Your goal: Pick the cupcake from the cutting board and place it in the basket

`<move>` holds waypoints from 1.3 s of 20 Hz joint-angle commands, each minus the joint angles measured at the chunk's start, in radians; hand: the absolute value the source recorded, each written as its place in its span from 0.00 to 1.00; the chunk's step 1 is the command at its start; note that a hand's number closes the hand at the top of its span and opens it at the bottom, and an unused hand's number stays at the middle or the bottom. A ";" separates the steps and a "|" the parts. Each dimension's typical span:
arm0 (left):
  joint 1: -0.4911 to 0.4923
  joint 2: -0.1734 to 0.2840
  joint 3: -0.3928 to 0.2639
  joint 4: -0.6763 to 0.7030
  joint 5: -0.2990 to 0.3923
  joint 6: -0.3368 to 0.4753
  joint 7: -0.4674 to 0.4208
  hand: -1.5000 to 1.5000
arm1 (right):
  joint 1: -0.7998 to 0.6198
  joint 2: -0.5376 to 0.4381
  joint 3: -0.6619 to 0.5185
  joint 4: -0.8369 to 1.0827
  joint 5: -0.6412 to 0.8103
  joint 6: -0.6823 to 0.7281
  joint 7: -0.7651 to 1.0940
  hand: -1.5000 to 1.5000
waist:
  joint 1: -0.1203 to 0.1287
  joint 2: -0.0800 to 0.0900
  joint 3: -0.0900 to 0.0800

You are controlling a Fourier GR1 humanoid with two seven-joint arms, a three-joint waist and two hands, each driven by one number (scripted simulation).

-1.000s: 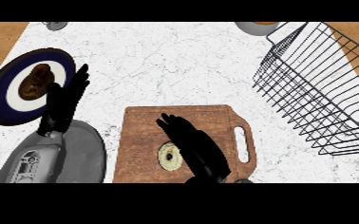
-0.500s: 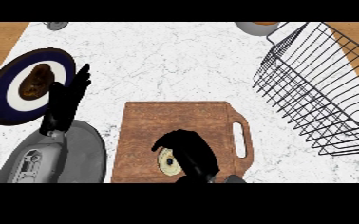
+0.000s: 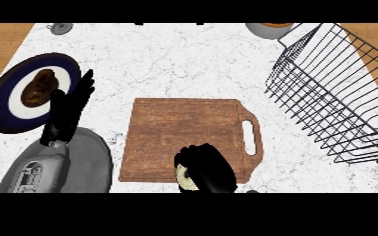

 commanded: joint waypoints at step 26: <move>-0.012 0.002 0.002 -0.027 -0.008 0.005 0.030 0.50 | 0.236 -0.022 -0.108 -1.225 -0.190 0.428 0.473 1.00 | -0.007 0.014 -0.006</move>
